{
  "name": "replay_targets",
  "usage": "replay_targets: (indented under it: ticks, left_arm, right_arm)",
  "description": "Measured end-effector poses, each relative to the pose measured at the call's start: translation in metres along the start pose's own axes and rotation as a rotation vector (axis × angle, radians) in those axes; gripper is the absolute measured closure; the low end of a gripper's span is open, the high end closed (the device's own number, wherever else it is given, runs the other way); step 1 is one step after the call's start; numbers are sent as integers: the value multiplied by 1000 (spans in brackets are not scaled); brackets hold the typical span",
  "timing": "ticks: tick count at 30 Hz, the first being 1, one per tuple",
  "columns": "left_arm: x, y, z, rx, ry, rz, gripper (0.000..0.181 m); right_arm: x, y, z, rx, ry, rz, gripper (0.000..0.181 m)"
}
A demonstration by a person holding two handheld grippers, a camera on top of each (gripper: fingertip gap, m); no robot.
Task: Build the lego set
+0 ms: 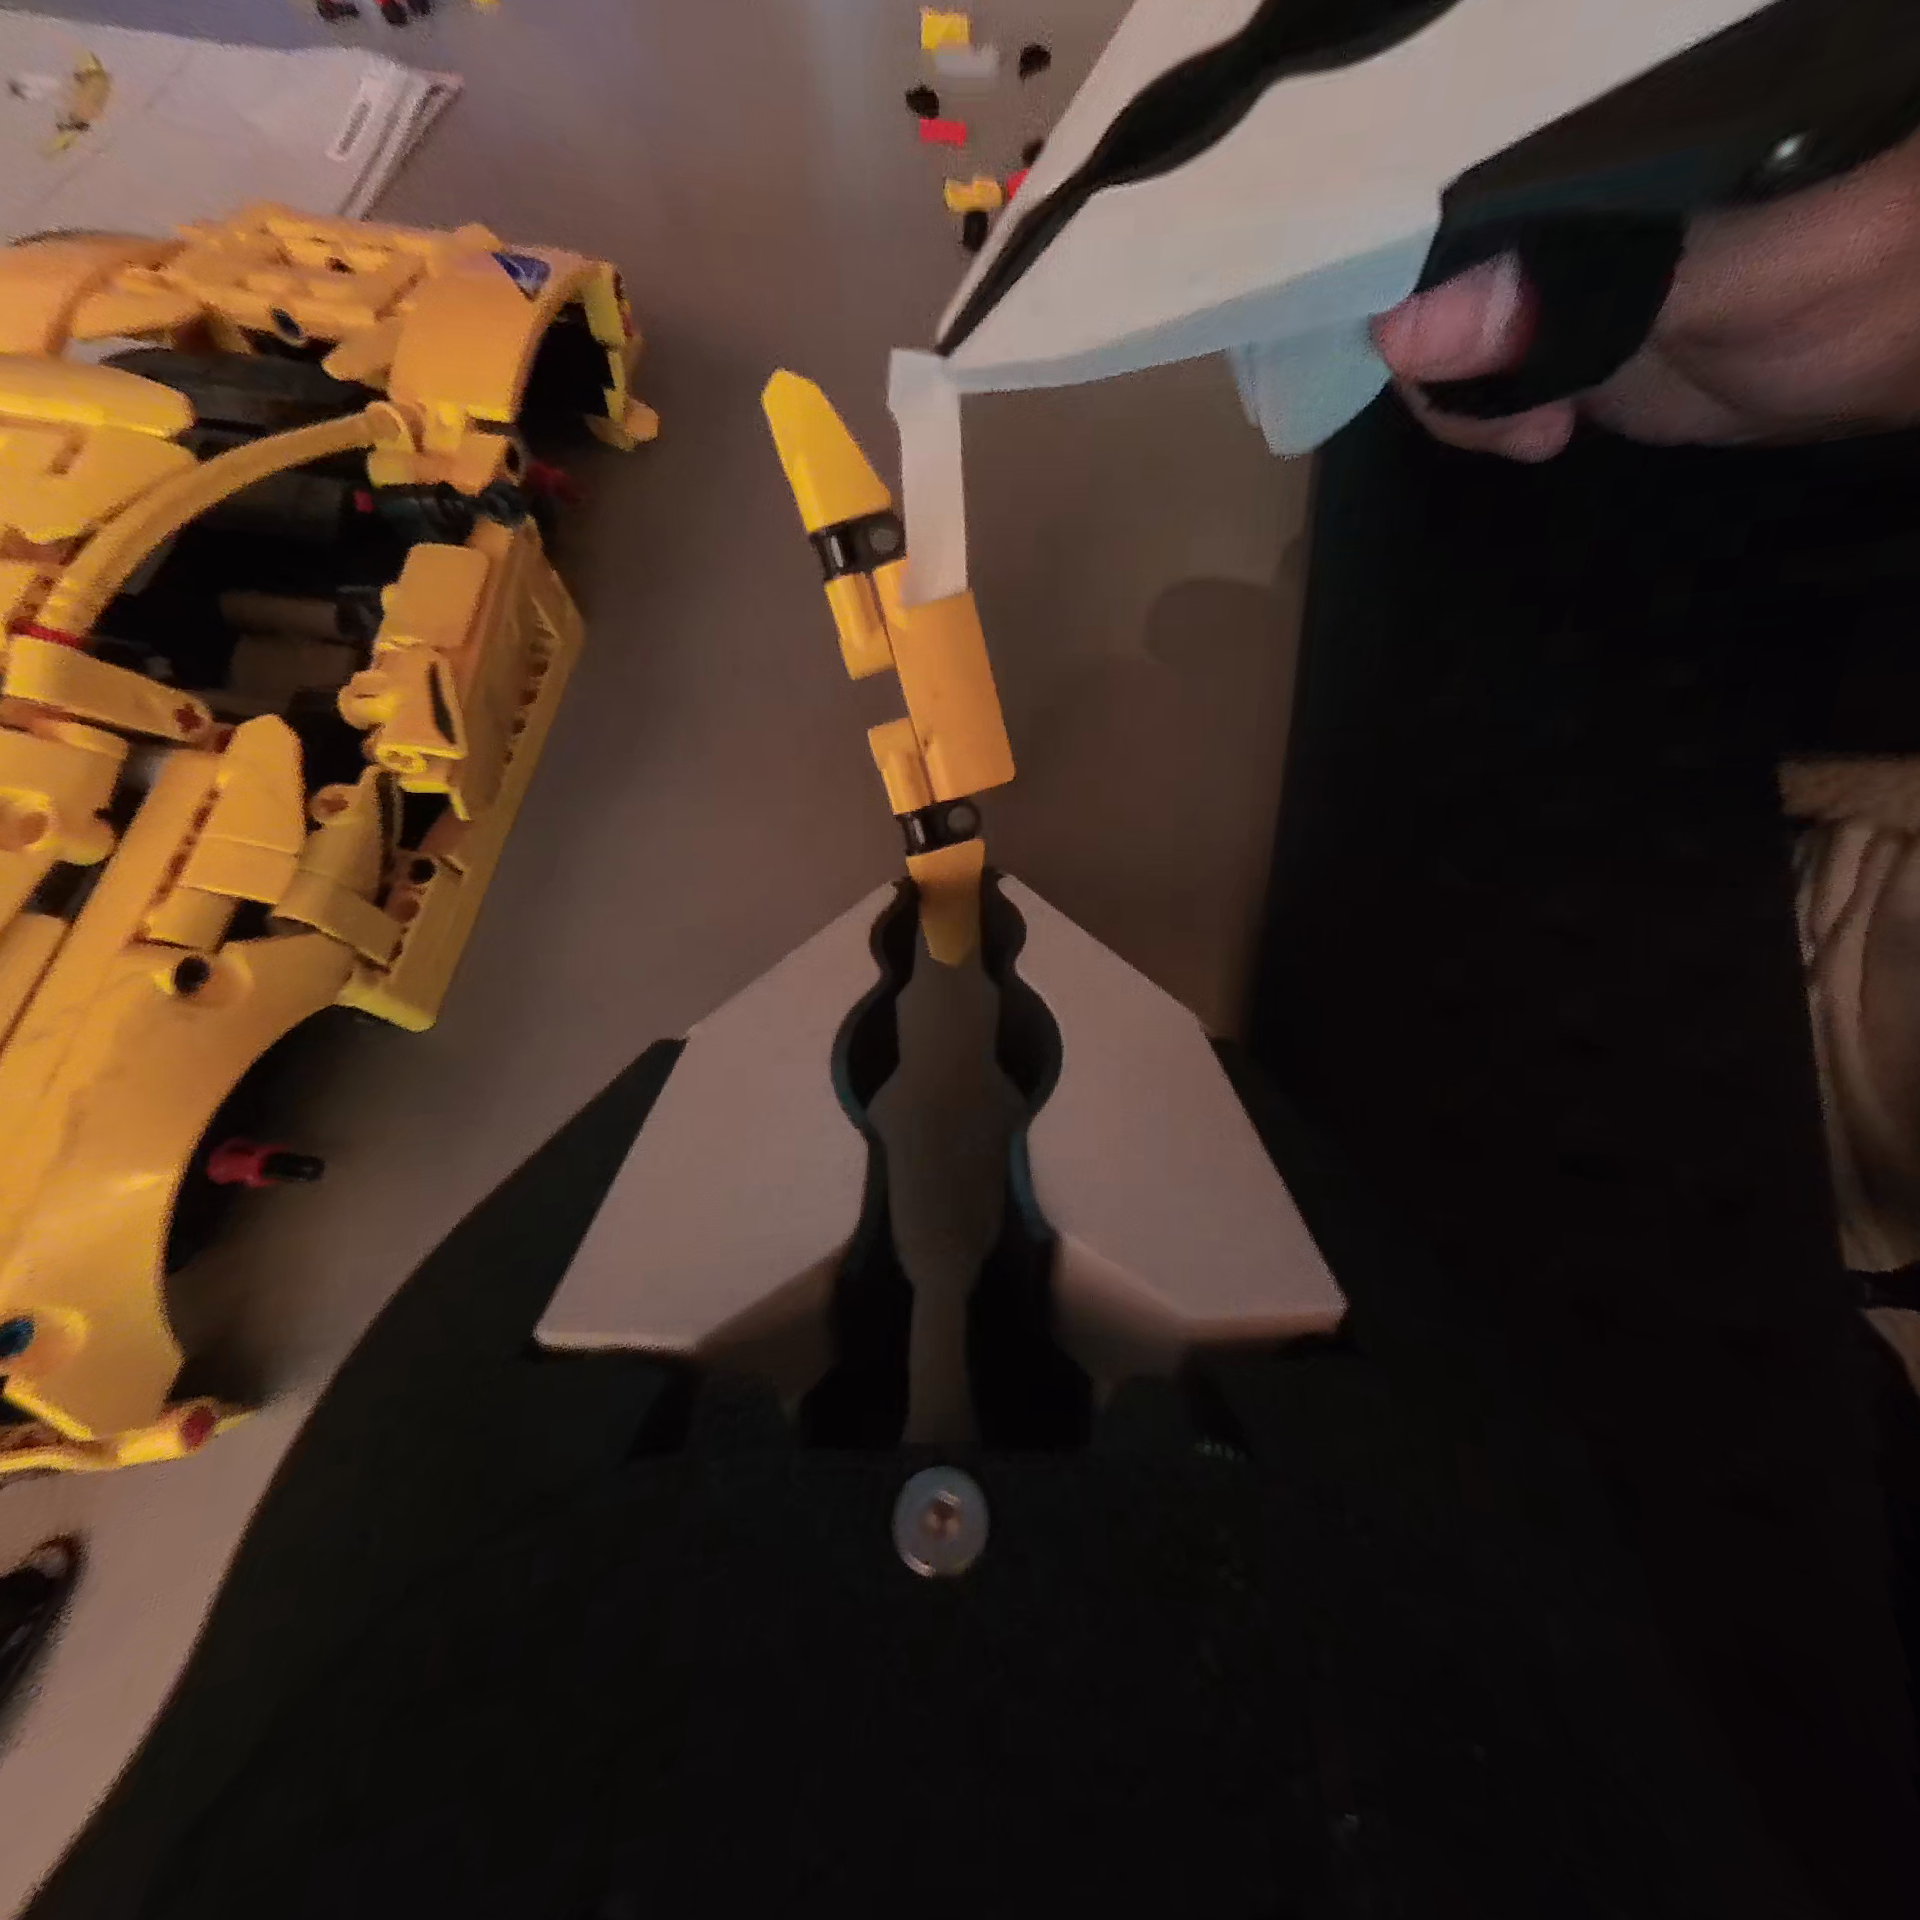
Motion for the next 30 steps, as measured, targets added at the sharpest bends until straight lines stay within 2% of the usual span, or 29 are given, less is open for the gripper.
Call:
replay_targets:
  ticks: [5,8,11,13,17,20,25,27,30]
  left_arm:
    - [-2,-1,-6,55,15,-37,169]
    - [-5,10,-2,-84,-48,-1,170]
    - [-1,9,-1,-78,-7,1,170]
    - [0,8,1,-95,-6,0,170]
    - [0,8,3,-100,-15,-30,169]
    - [-2,4,-4,-29,-39,-50,160]
    - [-15,2,-20,133,-38,-217,159]
    - [-20,7,-21,109,-48,-265,161]
    - [-15,12,-19,53,-13,-227,160]
  right_arm:
    - [20,0,-2,19,-148,242,181]
    - [37,0,-9,100,-115,355,181]
    - [45,2,-11,109,-186,430,181]
    - [29,0,-8,59,-146,263,181]
    - [-20,3,4,-57,45,-245,181]
    - [-39,12,13,-109,134,-471,181]
    - [-49,16,17,-139,192,-562,181]
    - [-56,15,18,-144,204,-551,181]
    - [-64,15,20,-148,245,-556,181]
Point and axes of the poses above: each gripper's, where its closed fingertips meet, z out along the fingers, y out of its underside, x = y × z across the jaws, the point moved 10 cm from there along -z, back along the fingers, and after that the axes turned 8 degrees about z, right-handed, at the moved point
